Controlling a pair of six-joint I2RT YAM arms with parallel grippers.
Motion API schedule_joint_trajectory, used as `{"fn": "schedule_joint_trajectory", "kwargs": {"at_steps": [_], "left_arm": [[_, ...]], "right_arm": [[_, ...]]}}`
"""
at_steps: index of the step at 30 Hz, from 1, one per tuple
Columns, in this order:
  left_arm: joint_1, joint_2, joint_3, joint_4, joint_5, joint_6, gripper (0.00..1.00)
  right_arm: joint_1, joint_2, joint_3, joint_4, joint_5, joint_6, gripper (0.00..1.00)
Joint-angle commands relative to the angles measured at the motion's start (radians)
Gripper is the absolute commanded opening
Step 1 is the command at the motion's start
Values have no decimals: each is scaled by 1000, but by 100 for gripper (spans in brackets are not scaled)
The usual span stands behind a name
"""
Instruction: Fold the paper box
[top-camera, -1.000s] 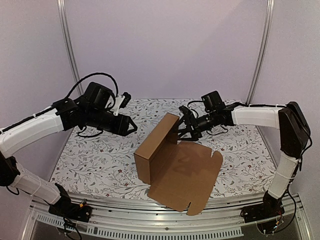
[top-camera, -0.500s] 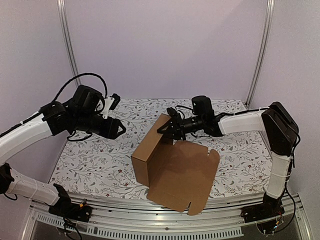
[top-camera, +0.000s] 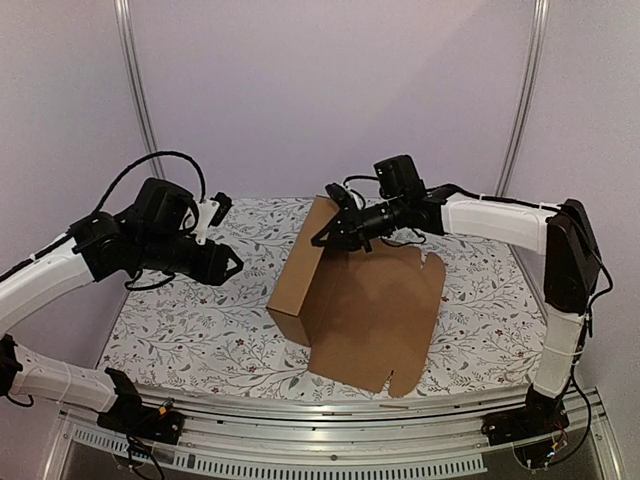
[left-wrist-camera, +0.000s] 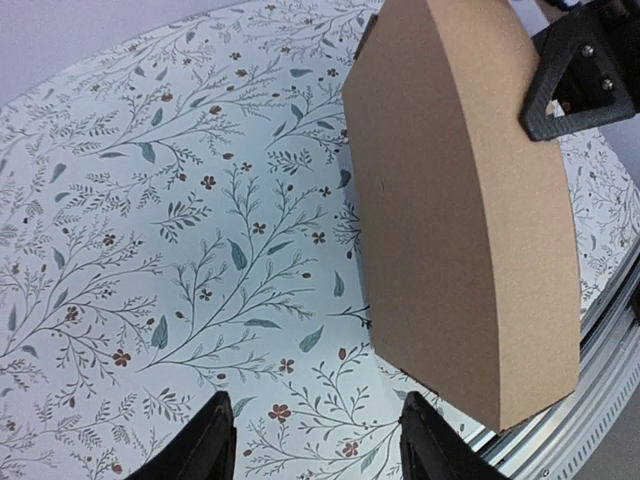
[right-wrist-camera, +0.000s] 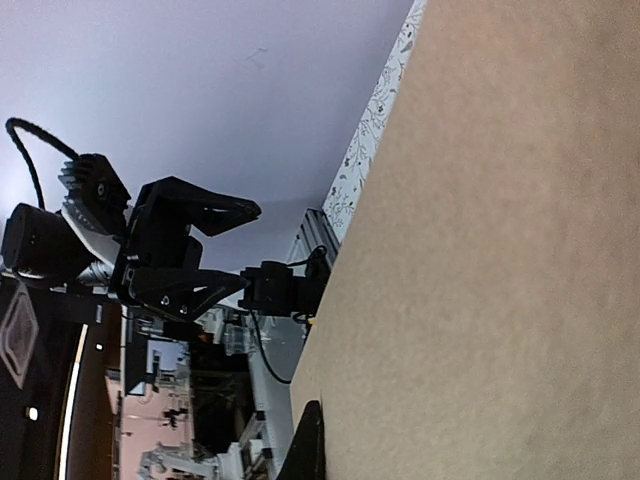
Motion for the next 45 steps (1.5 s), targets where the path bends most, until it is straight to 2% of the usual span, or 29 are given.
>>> {"fn": "schedule_joint_trajectory", "kwargs": {"at_steps": [1, 5, 9, 12, 14, 16, 19, 23, 31, 35, 39, 42, 45], "left_arm": [[-3, -55, -26, -12, -32, 35, 57], [7, -98, -24, -33, -45, 52, 57], [16, -122, -20, -50, -58, 64, 58], [21, -133, -20, -54, -69, 70, 58], [23, -141, -22, -57, -81, 74, 58], [27, -150, -27, -56, -98, 75, 58], [32, -167, -39, -52, -133, 70, 58], [40, -189, -45, -62, -159, 63, 59], [64, -267, -69, -90, -199, 66, 61], [77, -289, -77, -94, -196, 71, 62], [83, -309, -85, -95, -194, 71, 62], [85, -323, -100, -84, -188, 71, 62], [85, -328, -123, -50, -165, 70, 62]], "right_arm": [[3, -142, 171, -511, 144, -524, 0], [3, -197, 297, -756, 368, -949, 0], [8, -187, 452, -1006, 517, -1237, 0], [31, -100, 691, -1262, 622, -1410, 0], [69, -34, 792, -1394, 731, -1490, 0], [133, 5, 799, -1487, 865, -1577, 0], [250, 43, 680, -1557, 1118, -1668, 0], [371, 75, 518, -1546, 1318, -1701, 0], [480, 232, 571, -1645, 1514, -1647, 0], [500, 315, 553, -1670, 1552, -1591, 0], [509, 373, 557, -1671, 1544, -1548, 5], [512, 410, 559, -1670, 1531, -1524, 10], [512, 423, 567, -1670, 1521, -1512, 22]]}}
